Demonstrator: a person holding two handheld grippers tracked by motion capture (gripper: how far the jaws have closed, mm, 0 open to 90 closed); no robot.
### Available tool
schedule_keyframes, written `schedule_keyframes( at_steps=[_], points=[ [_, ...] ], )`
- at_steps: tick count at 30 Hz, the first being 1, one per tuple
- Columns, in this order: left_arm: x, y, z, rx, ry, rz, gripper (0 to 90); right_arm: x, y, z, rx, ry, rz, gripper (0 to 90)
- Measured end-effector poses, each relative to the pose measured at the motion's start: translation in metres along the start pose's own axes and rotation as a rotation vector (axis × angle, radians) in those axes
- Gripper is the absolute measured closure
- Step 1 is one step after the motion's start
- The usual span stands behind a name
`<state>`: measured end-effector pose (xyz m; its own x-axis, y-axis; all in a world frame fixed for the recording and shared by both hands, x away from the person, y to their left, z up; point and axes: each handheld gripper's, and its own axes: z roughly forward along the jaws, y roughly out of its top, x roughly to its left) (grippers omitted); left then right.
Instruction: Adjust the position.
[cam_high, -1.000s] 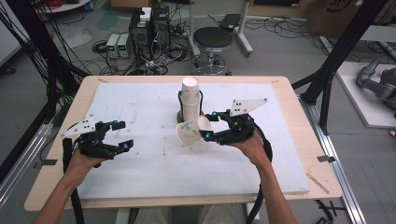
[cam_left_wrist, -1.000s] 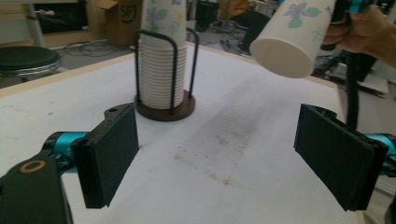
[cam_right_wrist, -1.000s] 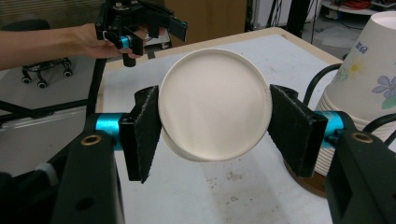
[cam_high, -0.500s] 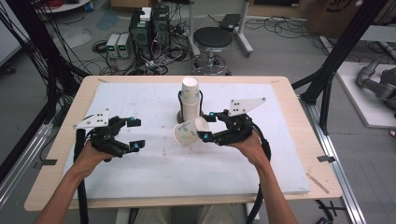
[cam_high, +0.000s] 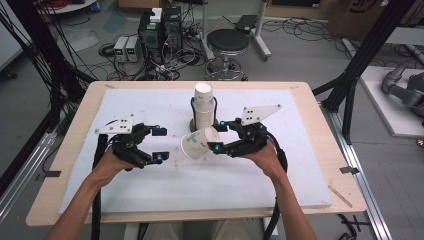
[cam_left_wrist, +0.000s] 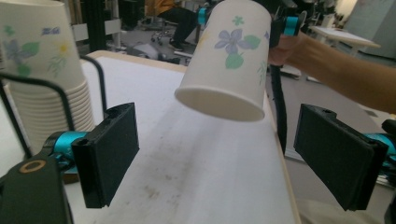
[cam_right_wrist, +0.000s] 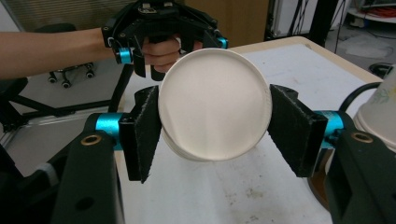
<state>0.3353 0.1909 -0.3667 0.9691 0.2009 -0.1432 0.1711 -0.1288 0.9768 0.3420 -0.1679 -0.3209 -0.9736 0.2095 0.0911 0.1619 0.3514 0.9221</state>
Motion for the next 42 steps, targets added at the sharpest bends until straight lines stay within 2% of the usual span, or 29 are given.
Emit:
schedule_keyframes(
  at_steps=[3, 15, 17, 30, 42],
  points=[
    [-0.002, 0.005, 0.01, 0.001, -0.022, 0.014, 13.9, 0.001, 0.001, 0.002, -0.006, 0.006, -0.003, 37.9],
    [-0.004, 0.013, 0.036, 0.017, -0.084, 0.014, 13.3, 0.006, 0.003, 0.011, 0.002, 0.03, -0.009, 37.8],
    [-0.004, 0.013, 0.039, 0.022, -0.082, 0.009, 9.5, 0.006, 0.003, 0.012, 0.003, 0.032, -0.016, 37.8],
    [-0.003, 0.016, 0.059, 0.052, -0.117, 0.003, 7.2, 0.008, 0.004, 0.014, -0.003, 0.045, -0.019, 37.8],
    [-0.001, 0.013, 0.065, 0.076, -0.109, -0.009, 7.0, 0.009, 0.004, 0.014, -0.011, 0.05, -0.018, 37.8]
  ],
)
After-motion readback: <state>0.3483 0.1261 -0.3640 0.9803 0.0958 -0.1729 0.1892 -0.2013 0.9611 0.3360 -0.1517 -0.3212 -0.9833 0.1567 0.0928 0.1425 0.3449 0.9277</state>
